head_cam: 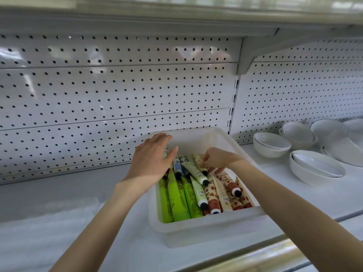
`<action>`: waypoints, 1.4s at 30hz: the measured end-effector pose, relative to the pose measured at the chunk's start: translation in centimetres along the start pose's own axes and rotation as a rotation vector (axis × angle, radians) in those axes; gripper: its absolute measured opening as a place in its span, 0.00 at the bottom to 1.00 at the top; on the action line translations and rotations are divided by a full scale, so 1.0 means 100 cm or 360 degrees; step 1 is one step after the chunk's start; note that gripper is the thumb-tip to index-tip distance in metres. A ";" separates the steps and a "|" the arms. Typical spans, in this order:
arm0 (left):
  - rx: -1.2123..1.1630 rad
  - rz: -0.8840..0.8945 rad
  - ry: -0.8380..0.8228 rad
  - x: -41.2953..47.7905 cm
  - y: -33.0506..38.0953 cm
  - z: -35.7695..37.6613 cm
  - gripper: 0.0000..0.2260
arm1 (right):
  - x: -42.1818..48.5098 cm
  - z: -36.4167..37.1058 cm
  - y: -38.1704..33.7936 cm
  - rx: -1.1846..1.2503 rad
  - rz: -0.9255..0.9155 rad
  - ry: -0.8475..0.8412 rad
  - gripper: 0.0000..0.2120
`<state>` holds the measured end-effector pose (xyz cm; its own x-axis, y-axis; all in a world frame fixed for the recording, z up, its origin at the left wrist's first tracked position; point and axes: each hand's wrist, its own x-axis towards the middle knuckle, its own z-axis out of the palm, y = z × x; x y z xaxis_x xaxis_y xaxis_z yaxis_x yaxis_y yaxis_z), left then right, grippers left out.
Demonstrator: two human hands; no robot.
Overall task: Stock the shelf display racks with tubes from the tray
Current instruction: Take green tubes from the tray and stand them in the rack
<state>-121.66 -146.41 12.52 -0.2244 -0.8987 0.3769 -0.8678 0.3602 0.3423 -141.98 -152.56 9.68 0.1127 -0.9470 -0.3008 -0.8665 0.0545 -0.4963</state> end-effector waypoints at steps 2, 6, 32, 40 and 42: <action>-0.0024 -0.0006 0.0007 0.000 0.000 0.001 0.20 | 0.002 0.000 0.001 0.0036 -0.0008 -0.0046 0.17; -0.0053 -0.0034 -0.0006 0.002 0.000 0.003 0.20 | 0.002 0.001 0.000 0.0078 -0.0045 -0.0158 0.16; -0.1325 0.0023 0.0279 0.020 0.012 -0.005 0.03 | -0.027 -0.020 -0.027 0.1095 -0.0676 -0.0238 0.20; -0.1432 -0.0071 0.0163 0.009 0.006 -0.008 0.03 | -0.008 -0.005 0.000 0.0119 -0.0081 0.0113 0.22; -0.1459 -0.0097 0.0139 0.006 0.005 -0.008 0.02 | -0.008 -0.001 0.002 -0.0009 0.0040 0.0024 0.22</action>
<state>-121.87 -146.55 13.57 -0.1230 -0.9139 0.3868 -0.1781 0.4037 0.8974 -142.31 -151.87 9.87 0.0835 -0.9501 -0.3007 -0.8715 0.0767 -0.4843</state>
